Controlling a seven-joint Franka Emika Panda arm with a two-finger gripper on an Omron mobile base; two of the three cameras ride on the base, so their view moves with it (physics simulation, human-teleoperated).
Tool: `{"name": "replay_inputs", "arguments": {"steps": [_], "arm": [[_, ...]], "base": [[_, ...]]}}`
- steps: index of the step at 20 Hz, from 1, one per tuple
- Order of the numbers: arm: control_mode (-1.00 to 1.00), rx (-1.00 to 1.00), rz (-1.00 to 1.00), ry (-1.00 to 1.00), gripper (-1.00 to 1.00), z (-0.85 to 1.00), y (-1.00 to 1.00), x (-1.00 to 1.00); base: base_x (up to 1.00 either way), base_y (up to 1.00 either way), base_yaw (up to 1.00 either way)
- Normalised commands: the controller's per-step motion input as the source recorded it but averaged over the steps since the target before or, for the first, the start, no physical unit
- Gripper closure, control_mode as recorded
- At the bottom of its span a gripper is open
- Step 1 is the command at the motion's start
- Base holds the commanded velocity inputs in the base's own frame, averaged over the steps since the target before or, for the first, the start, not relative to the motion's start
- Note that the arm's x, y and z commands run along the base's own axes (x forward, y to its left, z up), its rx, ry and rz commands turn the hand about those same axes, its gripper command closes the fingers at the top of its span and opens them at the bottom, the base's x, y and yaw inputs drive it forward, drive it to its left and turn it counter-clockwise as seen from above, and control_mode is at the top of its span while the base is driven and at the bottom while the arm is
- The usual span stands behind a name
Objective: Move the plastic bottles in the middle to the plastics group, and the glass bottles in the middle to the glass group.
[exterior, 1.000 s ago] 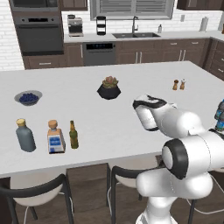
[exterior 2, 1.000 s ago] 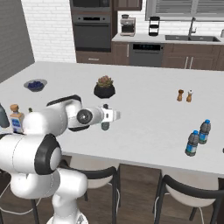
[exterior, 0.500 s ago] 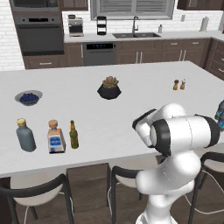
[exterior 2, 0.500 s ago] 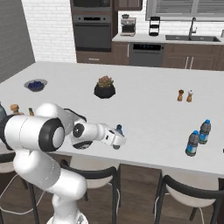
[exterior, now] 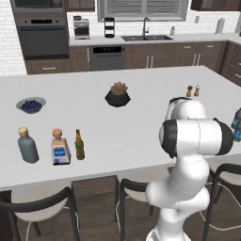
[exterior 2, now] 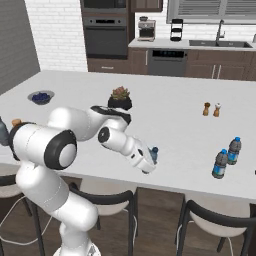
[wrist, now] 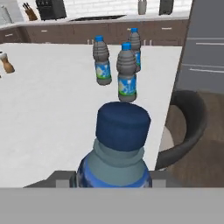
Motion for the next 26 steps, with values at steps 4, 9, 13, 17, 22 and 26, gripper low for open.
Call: {"name": "replay_inputs", "arguments": {"steps": [4,9,13,17,22,26], "arm": [[-1.00,0.00,-0.24,-0.16,1.00,0.26,-0.52,-0.16],[-1.00,-0.10,-0.02,-0.21,1.00,0.08,-0.51,-0.40],[-1.00,-0.19,0.06,-0.19,1.00,0.03,-0.35,-0.59],[-1.00,-0.14,0.05,-0.02,1.00,0.25,-0.39,-0.36],[-1.00,-0.09,0.01,0.00,1.00,0.29,-0.32,-0.49],[-1.00,0.00,0.00,0.12,1.00,0.42,-0.38,-0.41]], "base": [[0.00,0.00,0.00],[0.00,0.00,0.00],[0.00,0.00,0.00],[0.00,0.00,0.00],[0.00,0.00,0.00],[0.00,0.00,0.00]]}}
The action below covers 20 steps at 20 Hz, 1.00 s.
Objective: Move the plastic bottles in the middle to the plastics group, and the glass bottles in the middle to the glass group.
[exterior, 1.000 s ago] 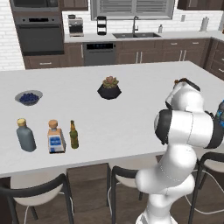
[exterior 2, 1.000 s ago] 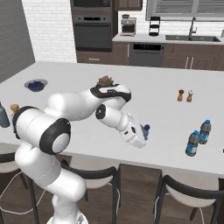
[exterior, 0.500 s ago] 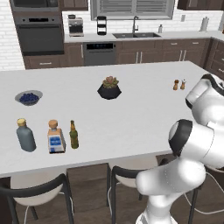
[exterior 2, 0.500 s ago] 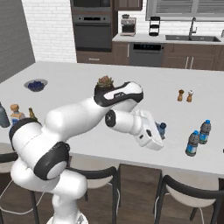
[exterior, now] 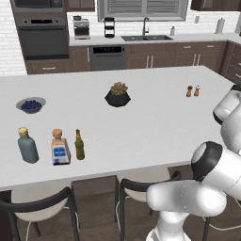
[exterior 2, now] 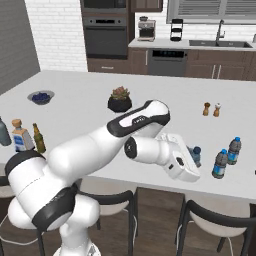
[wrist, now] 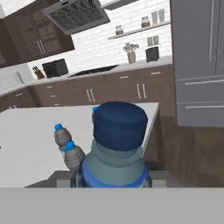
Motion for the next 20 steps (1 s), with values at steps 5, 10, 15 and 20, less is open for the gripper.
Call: {"name": "replay_inputs", "arguments": {"steps": [5,10,15,20], "arm": [[-1.00,-0.01,0.05,0.17,1.00,0.30,-0.47,-0.32],[-1.00,-0.12,0.31,0.03,1.00,0.26,-0.48,-0.30],[-1.00,-0.10,0.48,0.01,1.00,0.10,-0.54,-0.19],[-1.00,0.00,0.45,0.18,1.00,0.12,-0.58,-0.01]], "base": [[0.00,0.00,0.00],[0.00,0.00,0.00],[0.00,0.00,0.00],[0.00,0.00,0.00]]}}
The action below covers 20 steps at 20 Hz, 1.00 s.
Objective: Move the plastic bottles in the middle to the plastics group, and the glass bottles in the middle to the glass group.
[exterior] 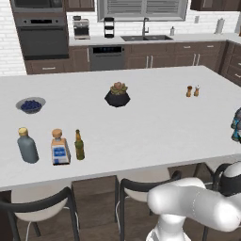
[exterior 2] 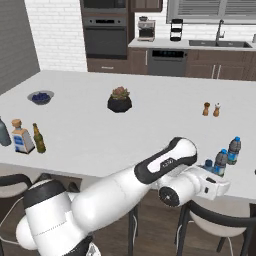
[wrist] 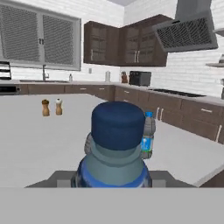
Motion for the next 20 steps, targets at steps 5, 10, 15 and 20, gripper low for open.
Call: {"name": "replay_inputs", "arguments": {"steps": [5,10,15,20], "arm": [[-1.00,0.00,0.23,0.40,1.00,0.34,-0.64,0.00],[-1.00,0.01,0.16,0.41,1.00,0.35,-0.65,0.00],[-1.00,0.22,0.18,0.18,1.00,0.38,-0.67,-0.01],[-1.00,0.49,0.17,-0.03,1.00,0.10,-0.70,-0.13]], "base": [[0.00,0.00,0.00],[0.00,0.00,0.00],[0.00,0.00,0.00],[0.00,0.00,0.00]]}}
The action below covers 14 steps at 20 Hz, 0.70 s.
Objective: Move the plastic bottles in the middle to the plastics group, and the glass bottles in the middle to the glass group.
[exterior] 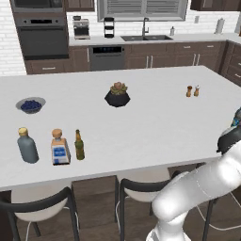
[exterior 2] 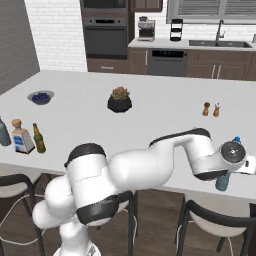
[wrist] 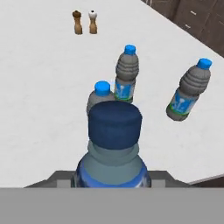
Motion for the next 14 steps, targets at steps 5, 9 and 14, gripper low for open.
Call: {"name": "replay_inputs", "arguments": {"steps": [5,9,14], "arm": [[-1.00,0.41,0.06,-0.04,1.00,0.01,-0.68,0.00],[-1.00,0.26,0.02,-0.01,1.00,0.00,-0.60,0.00],[-1.00,0.19,0.17,-0.15,1.00,-0.01,-0.42,0.01]], "base": [[0.00,0.00,0.00],[0.00,0.00,0.00],[0.00,0.00,0.00]]}}
